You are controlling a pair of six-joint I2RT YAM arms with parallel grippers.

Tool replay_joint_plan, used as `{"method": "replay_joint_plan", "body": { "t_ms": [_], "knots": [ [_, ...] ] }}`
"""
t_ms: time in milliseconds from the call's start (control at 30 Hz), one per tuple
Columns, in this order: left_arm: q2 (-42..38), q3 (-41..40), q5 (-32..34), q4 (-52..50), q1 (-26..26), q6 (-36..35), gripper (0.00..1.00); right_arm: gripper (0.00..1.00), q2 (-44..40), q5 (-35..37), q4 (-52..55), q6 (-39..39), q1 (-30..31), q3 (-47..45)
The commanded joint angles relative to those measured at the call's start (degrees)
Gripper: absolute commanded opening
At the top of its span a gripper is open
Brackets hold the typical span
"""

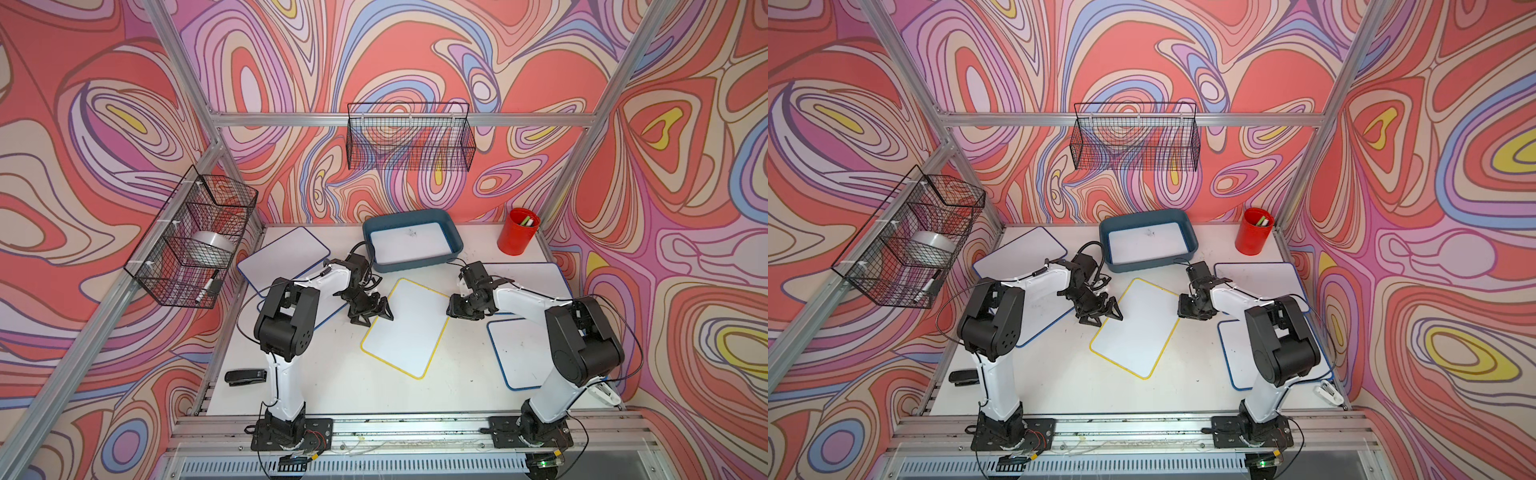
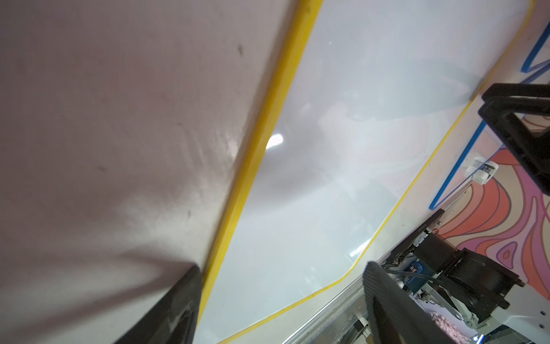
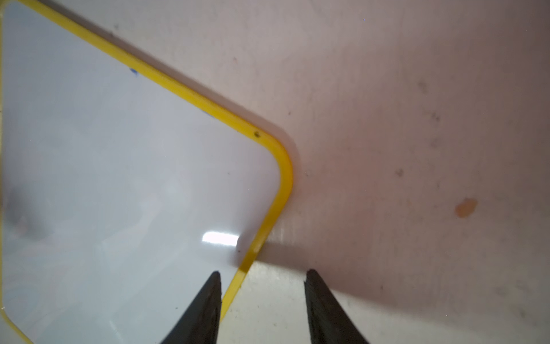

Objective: Put the whiteboard into the storage box
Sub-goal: Move the whiteboard to the center of the board.

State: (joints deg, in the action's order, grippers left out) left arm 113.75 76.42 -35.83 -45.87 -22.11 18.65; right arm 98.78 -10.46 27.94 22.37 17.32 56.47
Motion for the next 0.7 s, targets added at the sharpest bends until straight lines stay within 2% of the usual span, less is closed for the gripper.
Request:
{"method": "replay_joint_plan", "body": {
  "t_ms": [0, 100, 267, 367, 533, 667],
  "knots": [
    [1.9, -2.2, 0.1, -1.1, -3.1, 0.1, 0.82, 0.48, -1.8, -0.3, -1.0, 2.4, -1.1, -1.7],
    [1.5, -4.7, -1.9, 2.9, -5.2, 4.0, 0.82, 0.48, -2.3, 0.6, -2.5, 3.6, -1.5, -3.7],
    [-1.1, -9.6, -7.3, 13.0, -7.6, 12.8, 0.82, 0.48, -1.7, -1.9, -4.8, 4.7, -1.9, -5.4],
    [-2.8, -9.3, -4.3, 12.5, -8.5, 13.3, 0.81, 0.48, -1.8, -2.6, -5.7, 4.8, -2.1, -5.2],
    [-3.7, -7.0, 5.2, 9.3, -8.1, 12.4, 0.82, 0.48, -1.9, -4.6, -7.0, 4.5, -3.4, -5.0],
    [-2.8, -5.9, 6.5, 10.5, -7.9, 13.4, 0.82, 0.48, -2.4, -6.1, -7.2, 4.4, -3.8, -5.9]
  ]
}}
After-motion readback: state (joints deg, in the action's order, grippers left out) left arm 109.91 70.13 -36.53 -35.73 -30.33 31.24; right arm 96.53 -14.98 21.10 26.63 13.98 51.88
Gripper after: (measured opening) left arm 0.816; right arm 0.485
